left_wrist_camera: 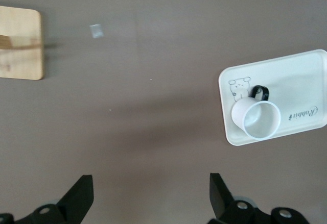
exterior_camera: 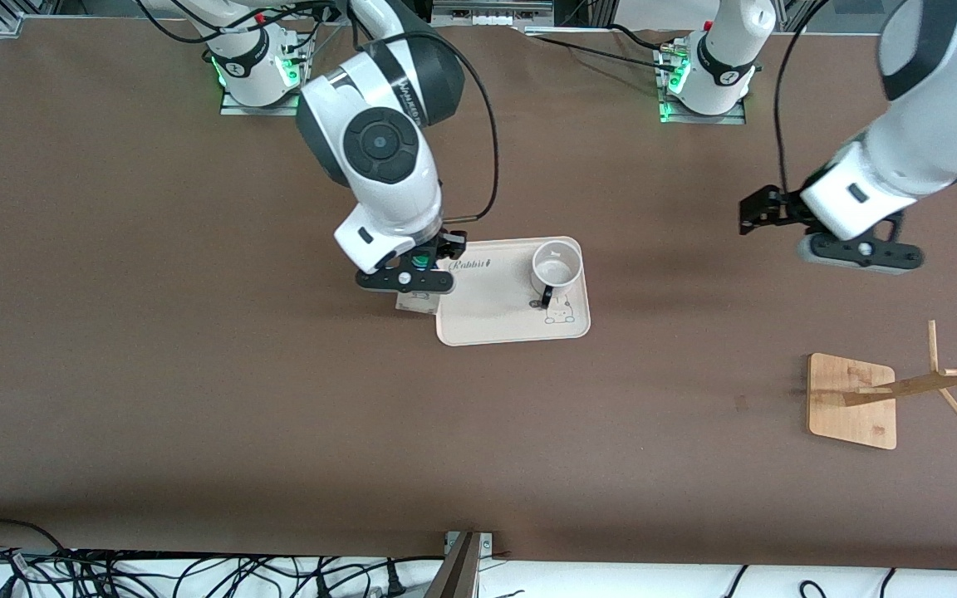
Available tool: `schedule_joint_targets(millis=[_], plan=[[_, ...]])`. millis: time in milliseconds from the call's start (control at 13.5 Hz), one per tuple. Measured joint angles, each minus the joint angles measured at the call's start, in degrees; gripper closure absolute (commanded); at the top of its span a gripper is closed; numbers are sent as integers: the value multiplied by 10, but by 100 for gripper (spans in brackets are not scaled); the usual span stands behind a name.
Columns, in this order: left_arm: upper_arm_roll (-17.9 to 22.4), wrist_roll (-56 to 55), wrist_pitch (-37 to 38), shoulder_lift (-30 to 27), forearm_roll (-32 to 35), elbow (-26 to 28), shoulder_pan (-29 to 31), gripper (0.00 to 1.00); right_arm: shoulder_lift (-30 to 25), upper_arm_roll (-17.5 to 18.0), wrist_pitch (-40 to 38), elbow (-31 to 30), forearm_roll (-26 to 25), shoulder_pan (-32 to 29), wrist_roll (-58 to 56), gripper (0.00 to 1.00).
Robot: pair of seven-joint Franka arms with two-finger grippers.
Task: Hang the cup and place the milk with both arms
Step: 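Lift the carton with the right gripper while the left gripper reaches the mug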
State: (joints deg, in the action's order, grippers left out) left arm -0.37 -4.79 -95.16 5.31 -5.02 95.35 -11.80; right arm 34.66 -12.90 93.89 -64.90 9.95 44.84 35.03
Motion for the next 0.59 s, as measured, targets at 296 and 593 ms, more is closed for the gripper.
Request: schedule_joint_targets(millis=[296, 593], plan=[[-37, -33, 0, 35, -2, 3, -65, 0, -35, -48, -50, -11, 25, -19, -74, 70], [-43, -47, -52, 103, -44, 13, -132, 0, -78, -61, -54, -81, 26, -76, -184, 70]])
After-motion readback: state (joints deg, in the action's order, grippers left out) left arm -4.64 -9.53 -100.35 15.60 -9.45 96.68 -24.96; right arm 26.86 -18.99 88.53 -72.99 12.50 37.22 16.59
